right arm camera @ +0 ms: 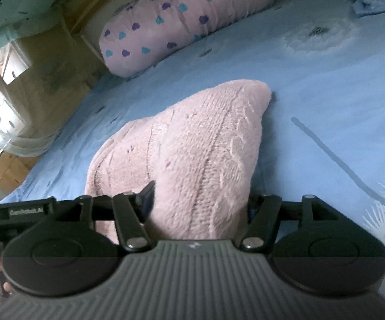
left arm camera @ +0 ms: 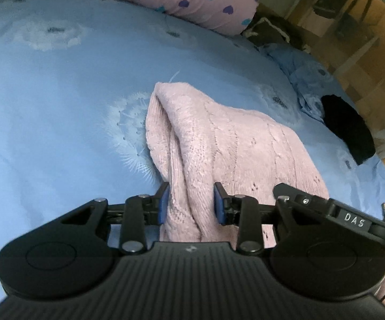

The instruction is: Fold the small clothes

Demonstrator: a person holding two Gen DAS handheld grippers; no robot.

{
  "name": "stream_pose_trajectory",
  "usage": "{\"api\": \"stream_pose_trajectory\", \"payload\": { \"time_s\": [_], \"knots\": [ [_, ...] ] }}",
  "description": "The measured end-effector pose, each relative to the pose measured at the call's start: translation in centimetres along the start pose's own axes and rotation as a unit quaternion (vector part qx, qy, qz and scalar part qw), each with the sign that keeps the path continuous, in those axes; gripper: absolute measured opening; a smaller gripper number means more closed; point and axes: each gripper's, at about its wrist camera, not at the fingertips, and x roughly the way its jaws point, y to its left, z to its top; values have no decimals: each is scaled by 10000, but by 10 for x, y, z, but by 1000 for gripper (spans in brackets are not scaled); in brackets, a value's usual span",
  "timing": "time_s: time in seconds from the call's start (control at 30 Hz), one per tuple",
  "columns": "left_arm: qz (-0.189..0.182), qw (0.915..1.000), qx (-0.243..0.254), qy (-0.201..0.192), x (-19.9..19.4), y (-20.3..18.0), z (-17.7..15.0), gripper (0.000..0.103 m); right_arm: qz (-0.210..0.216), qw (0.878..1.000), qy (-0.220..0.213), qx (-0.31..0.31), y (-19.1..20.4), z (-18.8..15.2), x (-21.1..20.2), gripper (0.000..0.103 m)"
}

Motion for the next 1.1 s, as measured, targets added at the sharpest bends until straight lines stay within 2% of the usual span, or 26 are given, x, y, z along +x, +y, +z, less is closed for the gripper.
{"api": "stream_pose_trajectory", "payload": {
  "time_s": [0.23, 0.33, 0.4, 0.5, 0.57, 0.67, 0.8, 0.87, 1.1],
  "knots": [
    [515, 9969, 573, -168, -22, -21, -5, 50, -307, 9980, -545, 4, 4, -11, -32, 66],
    [748, 9953, 576, -199, -31, -24, -6, 55, -441, 9955, -841, 2, 6, -18, -49, 66],
    [778, 9952, 552, -214, -38, -26, -7, 58, -514, 9937, -998, 27, 5, -22, -60, 66],
    [835, 9944, 612, -229, -48, -34, -8, 70, -637, 9921, -1083, 0, 9, -27, -72, 66],
    [895, 9931, 712, -262, -53, -41, -11, 83, -699, 9916, -1080, -113, 14, -30, -78, 66],
    [1001, 9913, 800, -301, -58, -49, -18, 91, -760, 9907, -1083, -322, 24, -35, -87, 66],
    [1147, 9892, 866, -289, -61, -55, -27, 95, -834, 9890, -1095, -542, 36, -42, -95, 66],
    [1160, 9889, 898, -214, -59, -55, -32, 96, -871, 9877, -1112, -668, 42, -45, -98, 71],
    [1333, 9878, 808, -37, -51, -52, -44, 97, -1050, 9841, -1026, -999, 50, -59, -92, 77]
  ]
}}
